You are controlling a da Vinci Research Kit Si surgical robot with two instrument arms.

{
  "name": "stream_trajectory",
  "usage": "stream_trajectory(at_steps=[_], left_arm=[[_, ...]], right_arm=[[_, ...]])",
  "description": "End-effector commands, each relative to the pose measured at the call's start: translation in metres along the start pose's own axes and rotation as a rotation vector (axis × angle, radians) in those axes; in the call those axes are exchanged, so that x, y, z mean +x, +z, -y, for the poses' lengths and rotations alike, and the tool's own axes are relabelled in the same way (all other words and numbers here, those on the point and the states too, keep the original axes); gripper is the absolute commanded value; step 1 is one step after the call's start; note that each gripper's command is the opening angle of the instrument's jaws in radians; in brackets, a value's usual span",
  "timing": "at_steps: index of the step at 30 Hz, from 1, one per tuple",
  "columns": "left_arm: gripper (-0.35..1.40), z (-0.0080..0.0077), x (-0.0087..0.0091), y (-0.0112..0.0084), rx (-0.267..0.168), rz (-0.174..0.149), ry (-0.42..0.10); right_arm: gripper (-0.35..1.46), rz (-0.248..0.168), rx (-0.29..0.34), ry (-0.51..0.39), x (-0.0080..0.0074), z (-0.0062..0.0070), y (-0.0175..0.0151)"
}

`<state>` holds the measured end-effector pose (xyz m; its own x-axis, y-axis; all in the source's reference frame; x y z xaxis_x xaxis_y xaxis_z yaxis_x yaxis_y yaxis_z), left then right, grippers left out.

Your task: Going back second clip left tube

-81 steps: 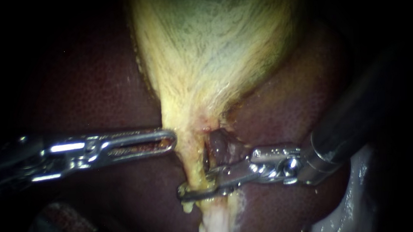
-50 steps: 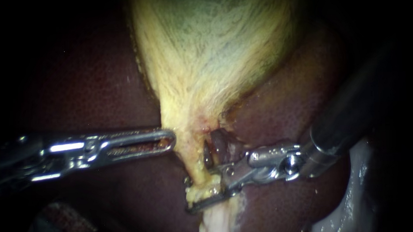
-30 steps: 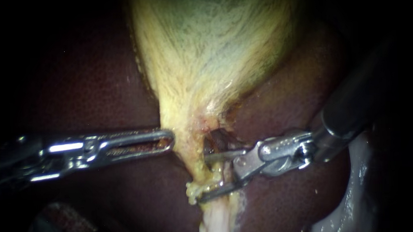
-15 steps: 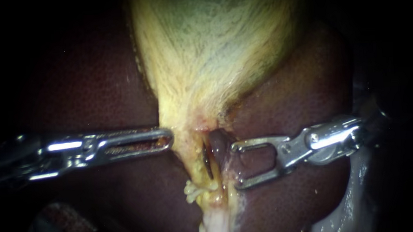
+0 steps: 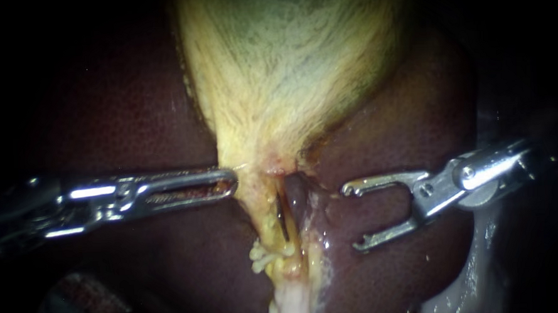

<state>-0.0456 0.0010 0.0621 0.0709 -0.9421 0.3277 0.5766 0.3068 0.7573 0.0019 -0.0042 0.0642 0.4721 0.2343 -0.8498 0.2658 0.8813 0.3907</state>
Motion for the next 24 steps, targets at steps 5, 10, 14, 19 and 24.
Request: stream_trajectory(at_steps=[5, 10, 14, 19, 24], left_arm=[[-0.35, -0.0004, 0.0008, 0.0024, -0.01, 0.011, 0.005], [-0.35, -0.0004, 0.0013, 0.0046, -0.01, -0.002, 0.008], [-0.35, -0.0003, 0.0016, 0.0052, -0.005, -0.005, 0.01], [-0.35, -0.0002, 0.0015, 0.0054, -0.006, -0.004, 0.009], [-0.35, -0.0003, 0.0015, 0.0053, -0.005, -0.004, 0.01]], right_arm=[[0.6, 0.0, 0.0, 0.001, 0.0, 0.0, 0.0001], [0.6, 0.001, 0.0, -0.005, 0.0, 0.0, 0.0001], [0.6, 0.001, 0.0, -0.005, 0.0, 0.0, 0.0001], [0.6, 0.001, 0.0, -0.005, 0.0, 0.0, 0.0001], [0.6, 0.001, 0.0, -0.011, 0.0, 0.0, 0.0001]])
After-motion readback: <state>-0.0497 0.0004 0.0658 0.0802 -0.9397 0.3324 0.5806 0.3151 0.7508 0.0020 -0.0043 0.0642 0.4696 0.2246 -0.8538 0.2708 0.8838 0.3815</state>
